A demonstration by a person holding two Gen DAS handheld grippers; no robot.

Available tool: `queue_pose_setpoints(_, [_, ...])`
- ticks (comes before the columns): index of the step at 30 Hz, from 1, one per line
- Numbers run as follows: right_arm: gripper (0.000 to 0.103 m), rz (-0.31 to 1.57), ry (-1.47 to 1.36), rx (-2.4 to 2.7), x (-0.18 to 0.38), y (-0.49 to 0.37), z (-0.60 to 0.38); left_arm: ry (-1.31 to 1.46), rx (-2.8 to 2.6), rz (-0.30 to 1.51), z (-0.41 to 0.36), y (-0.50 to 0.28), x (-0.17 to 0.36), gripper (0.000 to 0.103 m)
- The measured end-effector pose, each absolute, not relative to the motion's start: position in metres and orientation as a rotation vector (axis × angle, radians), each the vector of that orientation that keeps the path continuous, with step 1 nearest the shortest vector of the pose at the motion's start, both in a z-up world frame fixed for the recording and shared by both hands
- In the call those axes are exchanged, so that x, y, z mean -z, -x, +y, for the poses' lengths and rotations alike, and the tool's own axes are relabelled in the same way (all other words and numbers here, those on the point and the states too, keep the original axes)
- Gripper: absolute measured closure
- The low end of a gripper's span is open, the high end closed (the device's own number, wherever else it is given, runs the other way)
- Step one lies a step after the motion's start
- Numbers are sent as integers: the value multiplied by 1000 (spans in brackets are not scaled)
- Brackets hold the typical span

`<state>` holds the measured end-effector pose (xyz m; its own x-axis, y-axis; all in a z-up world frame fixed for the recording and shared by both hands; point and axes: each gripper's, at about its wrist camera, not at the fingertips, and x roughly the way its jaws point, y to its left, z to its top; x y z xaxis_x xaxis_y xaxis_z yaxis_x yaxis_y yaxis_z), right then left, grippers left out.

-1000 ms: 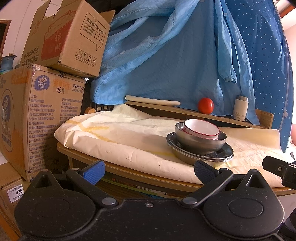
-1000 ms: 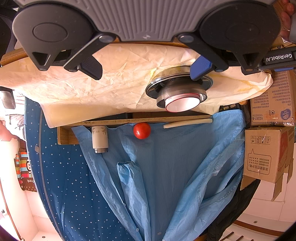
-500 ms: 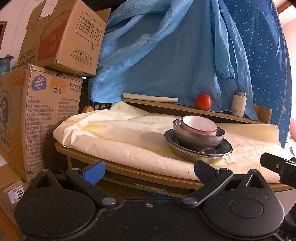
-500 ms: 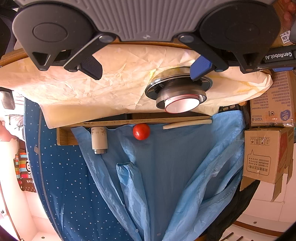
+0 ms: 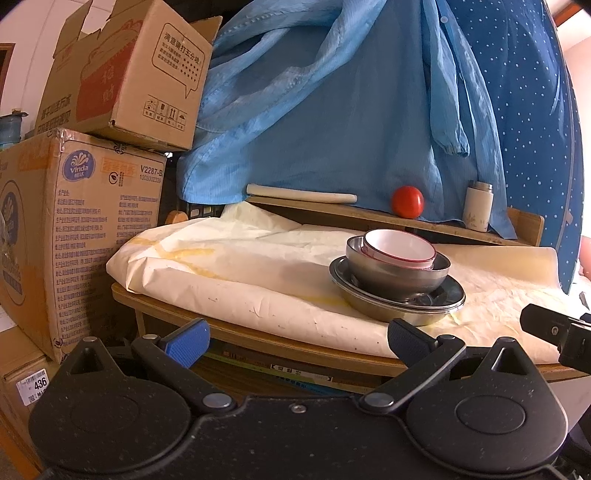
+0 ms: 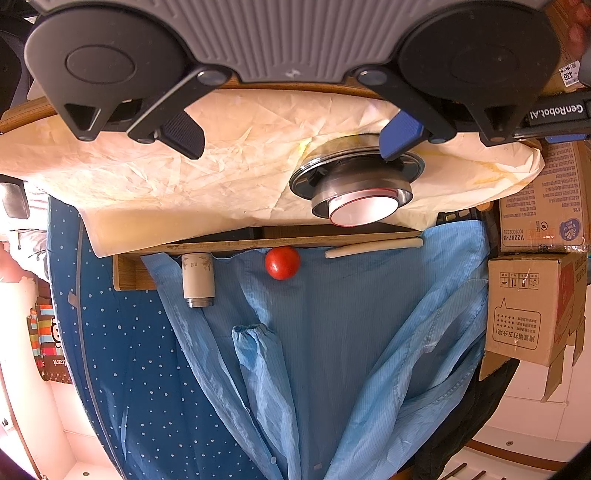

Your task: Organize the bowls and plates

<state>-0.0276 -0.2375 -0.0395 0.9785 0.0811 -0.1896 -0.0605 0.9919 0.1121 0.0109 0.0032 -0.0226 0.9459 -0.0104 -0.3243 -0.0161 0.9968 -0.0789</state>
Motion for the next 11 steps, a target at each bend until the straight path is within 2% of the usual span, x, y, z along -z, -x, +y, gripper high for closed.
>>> queue_pose_setpoints(11, [0, 197, -107, -71, 40, 27, -238, 80, -1, 331, 3, -11, 23, 1])
